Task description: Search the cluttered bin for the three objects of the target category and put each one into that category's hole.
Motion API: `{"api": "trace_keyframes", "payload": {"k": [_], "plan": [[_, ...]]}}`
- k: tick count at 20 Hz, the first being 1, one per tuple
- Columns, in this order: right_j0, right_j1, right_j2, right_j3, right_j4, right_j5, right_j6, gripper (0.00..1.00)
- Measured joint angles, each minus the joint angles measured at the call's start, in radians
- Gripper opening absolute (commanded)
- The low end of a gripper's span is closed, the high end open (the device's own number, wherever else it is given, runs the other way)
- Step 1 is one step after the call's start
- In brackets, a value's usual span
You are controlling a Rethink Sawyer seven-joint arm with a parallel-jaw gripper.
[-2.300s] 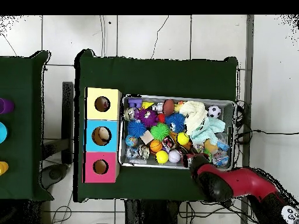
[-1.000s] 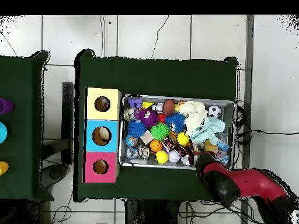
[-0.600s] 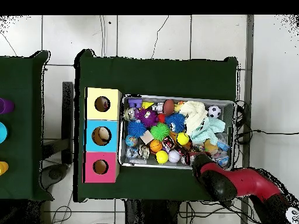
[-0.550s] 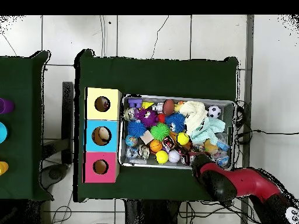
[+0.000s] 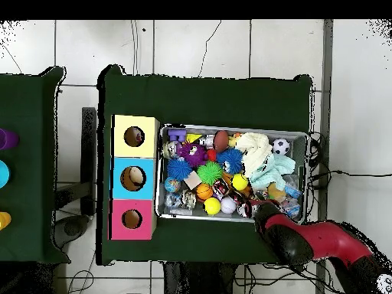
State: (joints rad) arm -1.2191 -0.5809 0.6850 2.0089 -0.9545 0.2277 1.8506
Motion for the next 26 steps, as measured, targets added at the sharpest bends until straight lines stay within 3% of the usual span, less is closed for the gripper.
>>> {"api": "trace_keyframes", "payload": {"k": [12, 26], "plan": [[0.014, -0.049, 0.000, -0.002, -0.013, 0.000, 0.000, 1.00], [0.021, 0.012, 0.000, -0.028, -0.082, 0.000, 0.000, 1.00]]}}
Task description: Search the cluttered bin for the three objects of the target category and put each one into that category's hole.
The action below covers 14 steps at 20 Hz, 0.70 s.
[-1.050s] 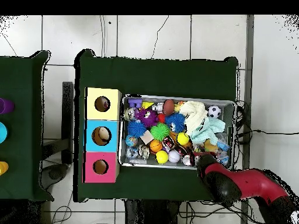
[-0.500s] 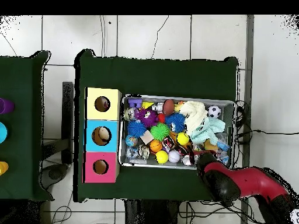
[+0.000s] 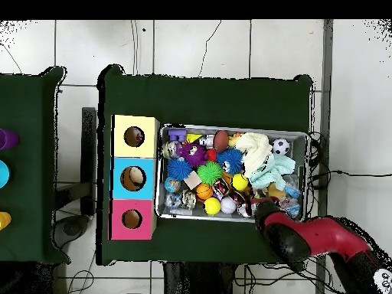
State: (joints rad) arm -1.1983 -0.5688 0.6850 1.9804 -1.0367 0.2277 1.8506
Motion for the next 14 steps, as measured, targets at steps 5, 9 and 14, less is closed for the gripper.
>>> {"api": "trace_keyframes", "payload": {"k": [5, 9, 14], "plan": [[-0.009, 0.011, 0.000, -0.011, -0.011, 0.000, 0.000, 1.00], [-0.018, 0.011, 0.000, -0.014, -0.012, 0.000, 0.000, 1.00], [-0.035, 0.011, 0.000, -0.016, -0.012, 0.000, 0.000, 1.00]]}}
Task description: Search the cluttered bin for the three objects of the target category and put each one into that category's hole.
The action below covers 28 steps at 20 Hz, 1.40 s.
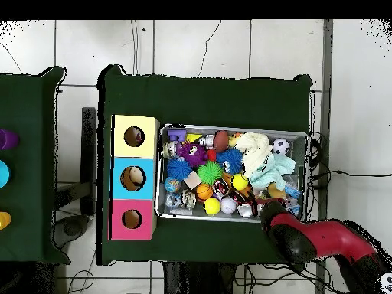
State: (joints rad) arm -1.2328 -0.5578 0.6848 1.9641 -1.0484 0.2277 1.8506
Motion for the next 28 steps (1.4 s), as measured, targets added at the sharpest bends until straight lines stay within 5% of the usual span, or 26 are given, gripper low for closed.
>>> {"api": "trace_keyframes", "payload": {"k": [9, 10, 28], "plan": [[0.013, 0.001, -0.001, -0.010, 0.000, 0.000, 0.000, 1.00], [0.020, 0.001, -0.002, -0.010, 0.000, 0.000, 0.000, 0.00], [0.027, 0.000, -0.002, -0.010, 0.000, -0.009, 0.000, 0.00]]}}
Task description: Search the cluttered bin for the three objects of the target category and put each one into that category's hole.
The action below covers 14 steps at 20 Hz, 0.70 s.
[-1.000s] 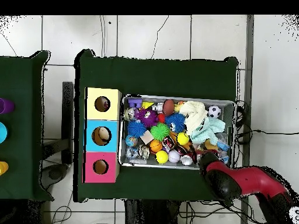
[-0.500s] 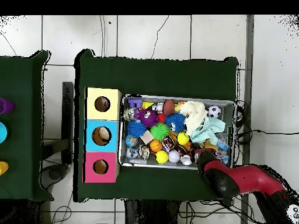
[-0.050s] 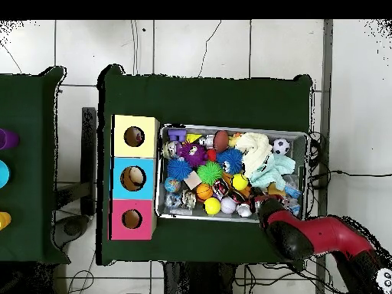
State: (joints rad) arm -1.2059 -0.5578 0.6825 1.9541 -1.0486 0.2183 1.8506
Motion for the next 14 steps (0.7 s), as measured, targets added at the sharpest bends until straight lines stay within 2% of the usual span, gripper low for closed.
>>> {"api": "trace_keyframes", "payload": {"k": [7, 14], "plan": [[0.000, -0.036, 0.000, 0.009, 0.007, 0.000, 0.000, 0.00], [-0.013, -0.127, 0.013, 0.042, 0.064, 0.000, 0.000, 0.00]]}}
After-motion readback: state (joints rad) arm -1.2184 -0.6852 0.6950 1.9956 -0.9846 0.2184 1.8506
